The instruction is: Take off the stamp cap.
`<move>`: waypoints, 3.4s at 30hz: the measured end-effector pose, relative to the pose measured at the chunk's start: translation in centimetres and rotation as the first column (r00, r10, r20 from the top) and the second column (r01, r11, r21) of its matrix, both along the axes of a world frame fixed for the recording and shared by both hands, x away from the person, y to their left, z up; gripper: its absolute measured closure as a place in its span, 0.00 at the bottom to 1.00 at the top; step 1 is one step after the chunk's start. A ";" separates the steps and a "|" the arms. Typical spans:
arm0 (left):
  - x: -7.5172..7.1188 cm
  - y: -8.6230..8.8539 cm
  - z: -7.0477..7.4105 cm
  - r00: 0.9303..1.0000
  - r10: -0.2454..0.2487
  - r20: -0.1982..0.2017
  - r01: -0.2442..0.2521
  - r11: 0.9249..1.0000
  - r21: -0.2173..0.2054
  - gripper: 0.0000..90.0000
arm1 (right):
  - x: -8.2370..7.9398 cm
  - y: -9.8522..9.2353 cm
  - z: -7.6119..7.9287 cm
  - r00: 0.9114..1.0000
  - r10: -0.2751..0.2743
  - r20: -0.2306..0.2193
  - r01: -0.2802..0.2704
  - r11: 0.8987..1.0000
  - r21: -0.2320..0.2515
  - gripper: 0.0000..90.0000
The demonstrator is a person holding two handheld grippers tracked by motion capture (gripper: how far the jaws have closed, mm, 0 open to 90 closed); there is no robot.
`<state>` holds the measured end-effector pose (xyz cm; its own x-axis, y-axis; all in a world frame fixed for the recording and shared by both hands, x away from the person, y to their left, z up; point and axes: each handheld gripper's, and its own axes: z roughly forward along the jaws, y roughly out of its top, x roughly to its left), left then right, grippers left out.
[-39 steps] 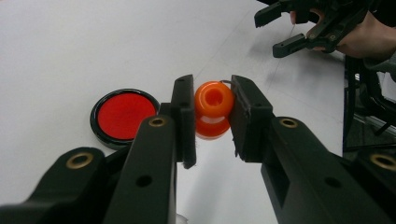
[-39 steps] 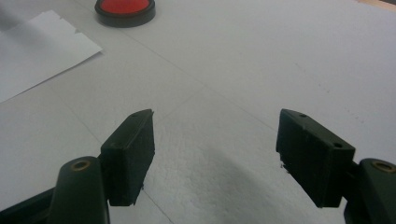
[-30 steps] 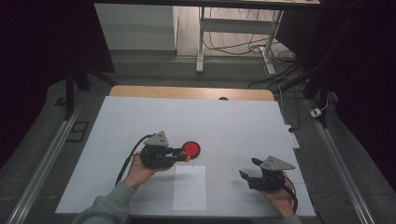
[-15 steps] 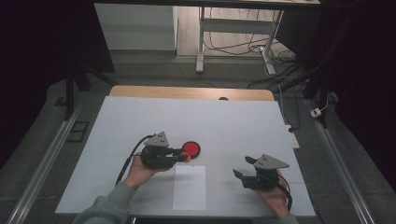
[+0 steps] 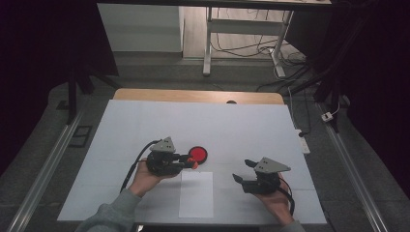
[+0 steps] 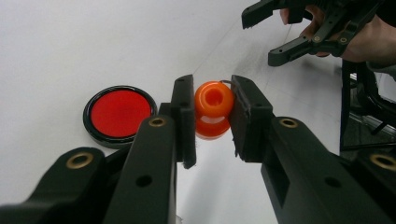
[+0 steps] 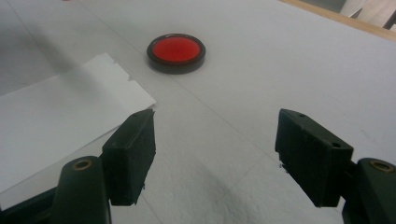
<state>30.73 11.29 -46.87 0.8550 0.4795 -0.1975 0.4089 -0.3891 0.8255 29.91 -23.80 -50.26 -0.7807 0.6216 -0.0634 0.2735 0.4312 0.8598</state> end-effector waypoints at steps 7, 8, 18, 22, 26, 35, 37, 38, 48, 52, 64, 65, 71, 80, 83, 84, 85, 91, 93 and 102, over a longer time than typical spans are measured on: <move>0.1 -0.2 -0.1 1.000 -0.001 -0.003 0.001 1.000 0.007 0.80 | 0.0 1.0 -0.1 1.000 0.024 -0.003 -0.024 1.000 0.003 0.32; 0.1 -0.2 -0.1 1.000 0.000 -0.003 0.000 1.000 0.008 0.80 | 0.0 1.2 -0.1 1.000 0.030 -0.009 -0.030 1.000 0.006 0.32; -0.1 -0.4 -0.1 1.000 -0.005 0.001 0.005 1.000 0.013 0.80 | -0.3 1.7 -0.1 0.999 0.043 -0.001 -0.043 0.999 0.004 0.32; -0.1 -0.4 -0.2 1.000 -0.007 0.001 0.007 1.000 0.014 0.80 | -0.3 2.2 -0.2 0.999 0.053 0.000 -0.053 0.999 -0.002 0.32; 0.0 -0.4 -0.2 1.000 -0.004 -0.002 0.004 1.000 0.012 0.80 | -0.3 2.7 -0.3 0.998 0.067 -0.001 -0.067 0.998 -0.008 0.32; 0.0 -0.6 -0.2 1.000 -0.007 -0.003 0.007 1.000 0.012 0.80 | -0.4 3.3 -0.3 0.997 0.074 0.000 -0.074 0.997 -0.010 0.32; 0.0 -0.6 -0.2 1.000 -0.007 -0.003 0.008 1.000 0.010 0.80 | -0.4 3.5 -0.4 0.997 0.078 0.002 -0.078 0.997 -0.010 0.32; 0.0 -0.6 -0.2 1.000 -0.008 -0.003 0.008 1.000 0.011 0.80 | -0.4 3.6 -0.4 0.997 0.079 0.003 -0.079 0.997 -0.014 0.32; 0.1 -0.9 -0.3 1.000 -0.012 -0.006 0.012 1.000 0.013 0.80 | -0.4 4.9 -0.6 0.994 0.110 0.002 -0.110 0.994 -0.020 0.32; 0.0 -1.0 -0.3 1.000 -0.015 -0.006 0.015 1.000 0.014 0.80 | -0.4 5.4 -0.7 0.993 0.122 0.002 -0.122 0.992 -0.022 0.32; 0.0 -1.5 -0.4 1.000 -0.024 -0.009 0.024 1.000 0.018 0.80 | -0.5 6.7 -0.7 0.988 0.153 0.004 -0.152 0.988 -0.021 0.32; 0.0 -1.5 -0.5 1.000 -0.025 -0.009 0.025 0.999 0.020 0.80 | -0.5 6.8 -0.7 0.988 0.152 0.004 -0.152 0.988 -0.024 0.32; 0.0 -1.6 -0.5 1.000 -0.029 -0.007 0.029 0.999 0.023 0.80 | -0.6 7.2 -0.6 0.987 0.160 0.010 -0.160 0.987 -0.022 0.33; 0.0 -1.7 -0.5 1.000 -0.030 -0.006 0.030 0.999 0.023 0.80 | -0.6 7.9 -0.5 0.985 0.171 0.017 -0.171 0.985 -0.021 0.34; 0.0 -1.8 -0.5 1.000 -0.030 -0.008 0.030 0.999 0.024 0.80 | -0.6 8.1 -0.5 0.985 0.174 0.016 -0.174 0.985 -0.019 0.34; 0.0 -1.8 -0.6 0.999 -0.031 -0.008 0.031 0.999 0.024 0.80 | -0.6 8.2 -0.4 0.985 0.175 0.016 -0.174 0.984 -0.023 0.34; 0.0 -1.8 -0.6 0.999 -0.032 -0.009 0.032 0.999 0.024 0.80 | -0.6 8.2 -0.4 0.985 0.175 0.015 -0.174 0.984 -0.022 0.34; 0.0 -2.0 -0.7 0.999 -0.035 -0.010 0.035 0.999 0.029 0.80 | -0.6 8.5 -0.4 0.984 0.178 0.013 -0.178 0.984 -0.023 0.35; 0.0 -2.0 -0.7 0.999 -0.037 -0.009 0.037 0.999 0.029 0.80 | -0.6 8.7 -0.5 0.984 0.179 0.018 -0.179 0.984 -0.022 0.35; 0.0 -2.1 -0.7 0.999 -0.036 -0.012 0.036 0.999 0.029 0.80 | -0.6 9.2 -0.5 0.983 0.183 0.018 -0.182 0.983 -0.030 0.36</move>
